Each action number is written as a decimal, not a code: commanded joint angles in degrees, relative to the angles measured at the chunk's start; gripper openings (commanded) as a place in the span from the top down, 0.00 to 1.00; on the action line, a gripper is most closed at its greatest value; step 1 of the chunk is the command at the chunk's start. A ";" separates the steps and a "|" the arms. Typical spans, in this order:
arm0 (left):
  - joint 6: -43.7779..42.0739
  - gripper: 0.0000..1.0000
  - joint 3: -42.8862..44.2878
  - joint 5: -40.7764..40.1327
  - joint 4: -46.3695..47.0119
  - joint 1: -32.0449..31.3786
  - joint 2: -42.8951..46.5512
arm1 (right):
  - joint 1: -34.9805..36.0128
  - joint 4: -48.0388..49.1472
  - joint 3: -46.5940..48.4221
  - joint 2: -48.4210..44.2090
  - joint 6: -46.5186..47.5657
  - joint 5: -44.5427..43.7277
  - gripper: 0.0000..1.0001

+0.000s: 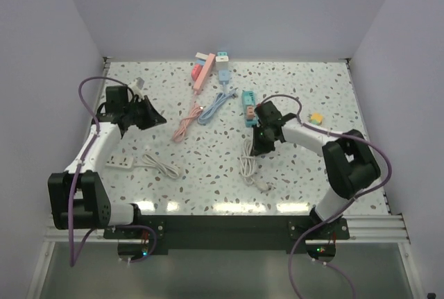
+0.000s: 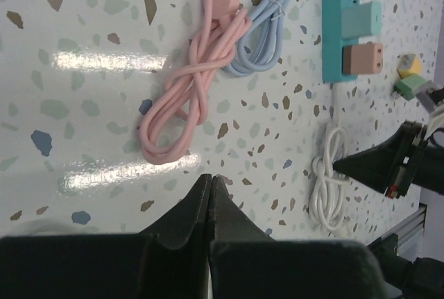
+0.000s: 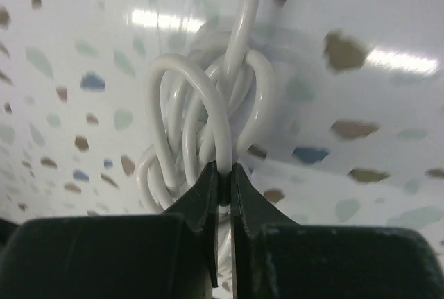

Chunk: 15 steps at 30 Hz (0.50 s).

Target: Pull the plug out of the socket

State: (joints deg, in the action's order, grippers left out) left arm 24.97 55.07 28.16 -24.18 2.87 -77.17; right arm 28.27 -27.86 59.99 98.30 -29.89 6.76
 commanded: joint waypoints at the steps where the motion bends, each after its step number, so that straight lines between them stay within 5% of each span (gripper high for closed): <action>1: 2.97 1.00 -2.24 3.30 6.43 -0.94 1.67 | 5.55 -5.54 -5.39 -5.22 0.98 7.91 1.00; 9: 4.73 1.00 -6.72 5.32 10.38 -2.35 1.93 | 29.80 -1.86 -11.03 -6.80 -7.35 15.21 1.00; 12: 4.65 1.00 -8.57 5.24 11.17 -4.10 2.19 | 34.56 -2.37 -11.65 -9.52 -11.75 11.18 0.85; 15: 5.09 1.00 -10.68 5.76 13.10 -4.28 1.84 | 34.83 -6.66 -8.93 -11.73 -11.51 4.86 0.51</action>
State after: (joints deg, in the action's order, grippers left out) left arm 28.97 45.82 32.03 -15.92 -0.95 -76.64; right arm 63.68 -29.63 49.36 89.80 -38.46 15.79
